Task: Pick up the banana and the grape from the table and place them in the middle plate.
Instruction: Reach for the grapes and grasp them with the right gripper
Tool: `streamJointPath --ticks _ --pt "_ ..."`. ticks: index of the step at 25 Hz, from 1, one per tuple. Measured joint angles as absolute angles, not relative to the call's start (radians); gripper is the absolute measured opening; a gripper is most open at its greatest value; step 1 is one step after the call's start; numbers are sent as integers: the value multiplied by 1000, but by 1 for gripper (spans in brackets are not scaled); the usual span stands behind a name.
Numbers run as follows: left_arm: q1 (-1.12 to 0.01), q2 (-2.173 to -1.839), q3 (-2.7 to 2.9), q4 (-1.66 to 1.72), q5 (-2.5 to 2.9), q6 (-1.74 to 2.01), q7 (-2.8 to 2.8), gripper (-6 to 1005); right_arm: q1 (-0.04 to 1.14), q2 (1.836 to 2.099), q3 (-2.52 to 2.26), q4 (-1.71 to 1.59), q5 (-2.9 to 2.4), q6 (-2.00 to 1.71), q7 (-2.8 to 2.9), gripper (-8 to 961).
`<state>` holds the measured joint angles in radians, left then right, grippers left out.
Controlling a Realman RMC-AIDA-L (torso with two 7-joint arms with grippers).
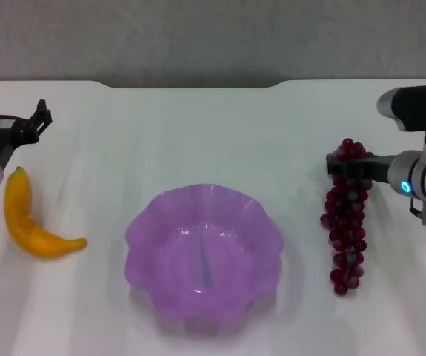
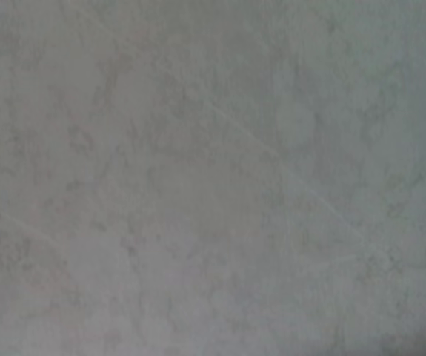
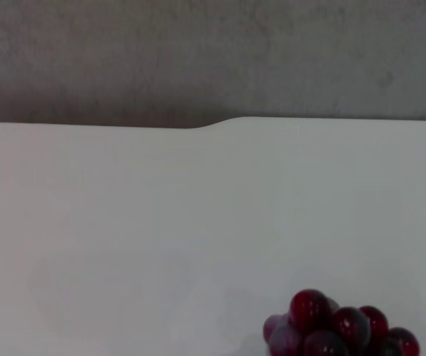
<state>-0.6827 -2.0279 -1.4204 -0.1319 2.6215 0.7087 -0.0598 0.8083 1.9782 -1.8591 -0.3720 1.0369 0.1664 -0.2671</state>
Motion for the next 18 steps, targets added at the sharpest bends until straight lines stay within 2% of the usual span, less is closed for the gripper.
streamJointPath --ticks 10,18 --pt "-683 -2028 -1420 -132 2621 709 -60 885 782 1995 -1858 -369 1037 174 -281 862" --pt "-683 -2028 -1420 -132 2622 708 -60 884 770 1990 -1855 -356 1037 169 -283 862"
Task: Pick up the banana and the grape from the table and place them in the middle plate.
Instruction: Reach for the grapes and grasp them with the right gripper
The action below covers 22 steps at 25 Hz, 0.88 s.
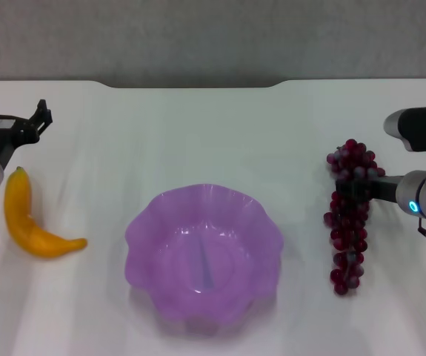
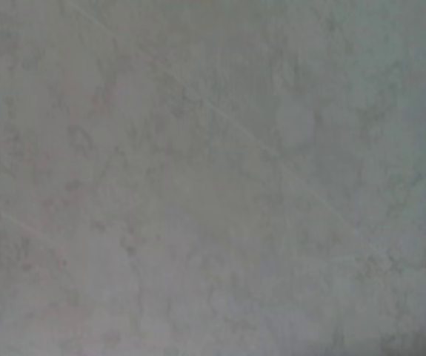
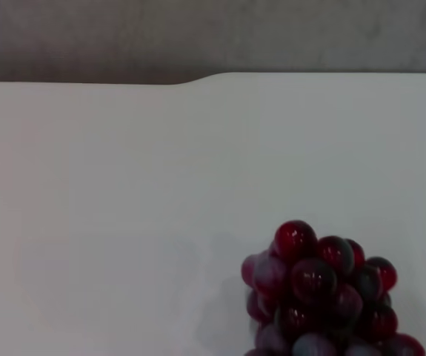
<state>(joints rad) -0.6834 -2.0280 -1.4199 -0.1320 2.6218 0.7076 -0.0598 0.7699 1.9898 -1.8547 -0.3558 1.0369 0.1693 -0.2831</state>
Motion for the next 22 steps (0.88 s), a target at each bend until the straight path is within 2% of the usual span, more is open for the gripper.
streamJointPath --ticks 10,22 --pt "-685 -2029 -1419 -132 2623 707 -60 884 763 2008 -1868 -351 1010 121 -329 862" --pt "-687 -2031 -1419 -136 2623 707 -60 883 721 2012 -1870 -350 1012 21 -335 862"
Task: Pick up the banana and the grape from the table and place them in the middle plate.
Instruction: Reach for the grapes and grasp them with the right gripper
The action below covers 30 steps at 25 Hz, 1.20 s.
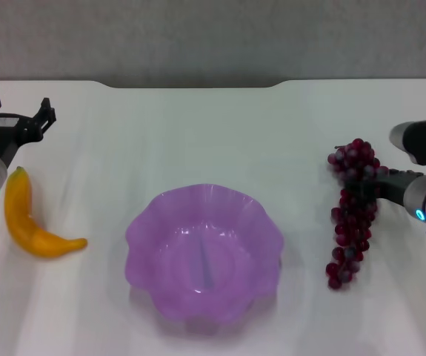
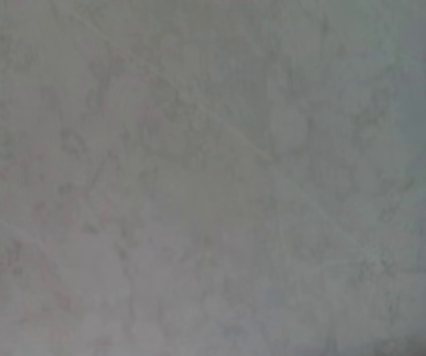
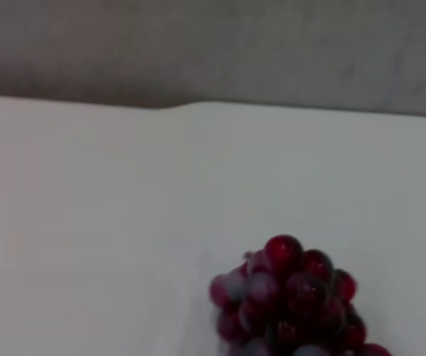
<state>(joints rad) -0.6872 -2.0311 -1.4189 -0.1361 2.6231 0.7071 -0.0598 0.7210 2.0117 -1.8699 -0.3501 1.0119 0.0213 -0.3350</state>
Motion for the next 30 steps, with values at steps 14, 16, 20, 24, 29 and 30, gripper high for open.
streamJointPath --ticks 14,16,20,24,29,30 --pt "-691 -2032 -1419 -140 2623 707 -60 882 709 2013 -1865 -359 1113 -54 -312 862" --pt "-692 -2032 -1419 -140 2623 707 -60 881 713 2013 -1872 -367 1110 -46 -315 862" --pt "-697 -2032 -1418 -139 2623 707 -60 881 715 2017 -1921 -384 1112 -37 -314 862" --pt "-698 -2032 -1417 -137 2623 707 -60 881 709 2020 -1929 -398 1115 -1 -307 862" --pt "-691 -2033 -1417 -134 2622 707 -60 880 703 2016 -1926 -390 1116 32 -301 862" --pt "-691 -2033 -1417 -134 2622 707 -60 880 703 2014 -1924 -387 1116 39 -301 862"
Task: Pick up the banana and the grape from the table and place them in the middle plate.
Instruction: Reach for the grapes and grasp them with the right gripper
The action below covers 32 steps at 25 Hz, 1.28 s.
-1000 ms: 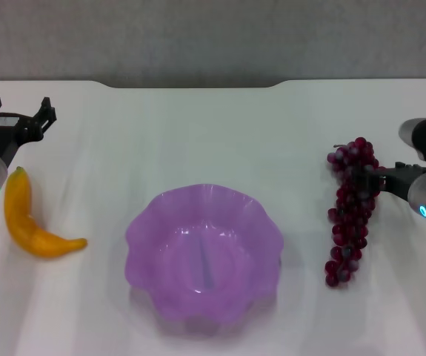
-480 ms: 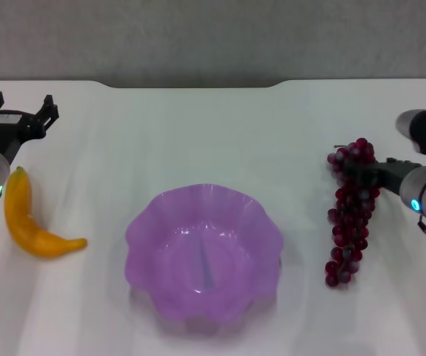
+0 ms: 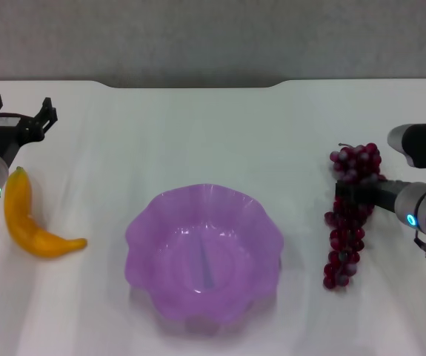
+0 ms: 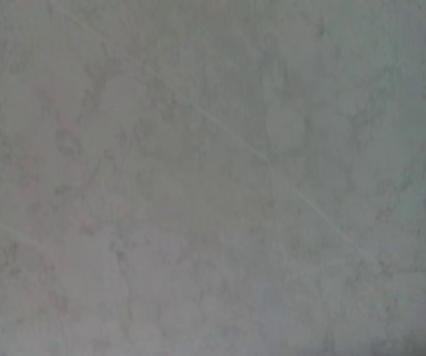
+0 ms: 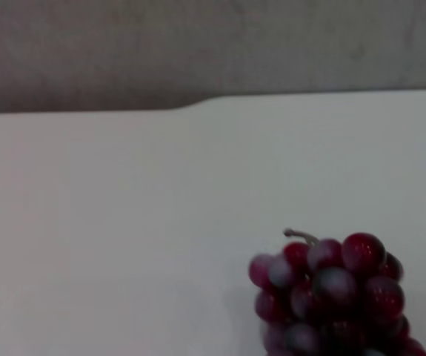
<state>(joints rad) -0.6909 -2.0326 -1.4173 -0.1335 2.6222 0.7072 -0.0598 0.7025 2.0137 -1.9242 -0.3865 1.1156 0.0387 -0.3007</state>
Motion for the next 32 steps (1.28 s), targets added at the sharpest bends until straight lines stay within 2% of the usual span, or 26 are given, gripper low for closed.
streamJointPath --ticks 25,28,32 --pt "-697 -2034 -1417 -138 2623 707 -61 878 715 2010 -1931 -333 1100 76 -309 862" --pt "-699 -2034 -1417 -139 2623 707 -61 878 716 2010 -1930 -332 1100 75 -310 700" --pt "-699 -2034 -1417 -139 2623 707 -62 878 718 2009 -1929 -329 1099 64 -310 624"
